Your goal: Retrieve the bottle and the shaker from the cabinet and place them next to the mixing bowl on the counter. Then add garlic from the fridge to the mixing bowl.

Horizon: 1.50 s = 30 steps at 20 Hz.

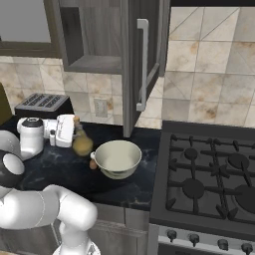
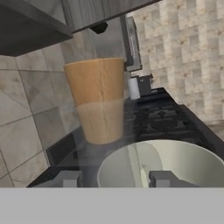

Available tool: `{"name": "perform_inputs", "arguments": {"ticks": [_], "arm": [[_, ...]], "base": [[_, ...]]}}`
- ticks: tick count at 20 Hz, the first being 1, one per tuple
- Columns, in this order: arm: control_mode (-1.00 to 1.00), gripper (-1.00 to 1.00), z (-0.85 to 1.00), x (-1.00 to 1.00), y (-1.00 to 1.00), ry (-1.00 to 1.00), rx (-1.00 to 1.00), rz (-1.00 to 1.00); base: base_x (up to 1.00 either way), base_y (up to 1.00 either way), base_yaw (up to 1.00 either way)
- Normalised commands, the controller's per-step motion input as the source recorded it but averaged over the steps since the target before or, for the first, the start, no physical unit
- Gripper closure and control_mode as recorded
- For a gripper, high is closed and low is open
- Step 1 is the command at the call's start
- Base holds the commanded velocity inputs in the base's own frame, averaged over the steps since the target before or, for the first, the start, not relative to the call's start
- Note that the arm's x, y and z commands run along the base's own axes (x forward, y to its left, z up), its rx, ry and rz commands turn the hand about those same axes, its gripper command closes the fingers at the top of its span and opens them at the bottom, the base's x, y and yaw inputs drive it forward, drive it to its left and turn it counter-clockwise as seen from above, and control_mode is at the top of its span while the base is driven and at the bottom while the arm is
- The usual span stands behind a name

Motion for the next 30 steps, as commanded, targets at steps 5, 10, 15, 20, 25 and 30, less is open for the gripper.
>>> {"name": "perform_inputs", "arguments": {"ticks": [5,10,15,20,25,30], "arm": [[-1.00,1.00,-0.08,0.07,-0.25,0.00,0.00,-0.03],[-1.00,1.00,-0.04,0.01,0.09,0.00,0.00,0.00],[-1.00,1.00,-0.01,0.10,0.35,0.00,0.01,0.00],[-1.00,1.00,0.00,0.30,0.21,0.00,0.00,0.00],[-1.00,1.00,-0.05,0.48,-0.02,0.00,0.00,0.00],[-1.00,1.00,-0.18,0.24,-0.08,-0.10,0.00,0.00]], "base": [[0.00,0.00,0.00],[0.00,0.00,0.00],[0.00,0.00,0.00],[0.00,0.00,0.00],[0.00,0.00,0.00],[0.00,0.00,0.00]]}}
